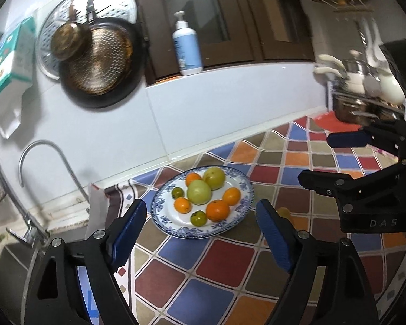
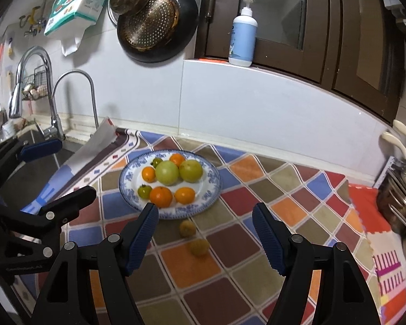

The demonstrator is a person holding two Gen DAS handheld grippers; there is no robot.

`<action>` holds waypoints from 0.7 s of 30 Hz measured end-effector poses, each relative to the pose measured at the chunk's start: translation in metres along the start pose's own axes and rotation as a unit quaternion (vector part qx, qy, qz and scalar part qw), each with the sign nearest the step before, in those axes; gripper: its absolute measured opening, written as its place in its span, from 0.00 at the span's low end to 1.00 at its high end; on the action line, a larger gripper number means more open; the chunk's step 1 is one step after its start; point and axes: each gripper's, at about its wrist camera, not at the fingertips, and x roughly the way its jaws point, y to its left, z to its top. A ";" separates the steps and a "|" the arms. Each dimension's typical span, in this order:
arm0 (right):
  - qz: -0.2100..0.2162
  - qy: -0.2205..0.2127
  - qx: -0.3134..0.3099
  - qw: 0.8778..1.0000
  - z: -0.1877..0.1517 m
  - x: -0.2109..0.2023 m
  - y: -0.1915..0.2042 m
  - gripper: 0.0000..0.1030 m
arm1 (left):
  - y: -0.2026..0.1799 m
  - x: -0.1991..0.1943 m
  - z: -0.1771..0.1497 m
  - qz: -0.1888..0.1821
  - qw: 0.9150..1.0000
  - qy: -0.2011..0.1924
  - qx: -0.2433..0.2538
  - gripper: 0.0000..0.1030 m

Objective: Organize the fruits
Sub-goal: 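Withdraw both grippers from the plate toward the last two brown fruits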

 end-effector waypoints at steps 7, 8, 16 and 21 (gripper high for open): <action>-0.012 0.018 -0.011 1.000 -0.014 0.005 0.003 0.70 | -0.011 0.016 -0.005 -0.027 0.998 -0.007 0.063 0.80; -0.014 0.022 -0.012 1.000 -0.016 0.007 0.003 0.70 | -0.012 0.018 -0.006 -0.031 0.997 -0.007 0.068 0.79; -0.006 0.065 -0.003 0.998 -0.032 0.037 0.004 0.70 | -0.021 0.055 -0.014 -0.093 0.987 0.010 0.130 0.62; 0.001 0.095 0.012 0.995 -0.040 0.063 0.001 0.63 | -0.026 0.079 -0.022 -0.128 0.977 0.024 0.167 0.59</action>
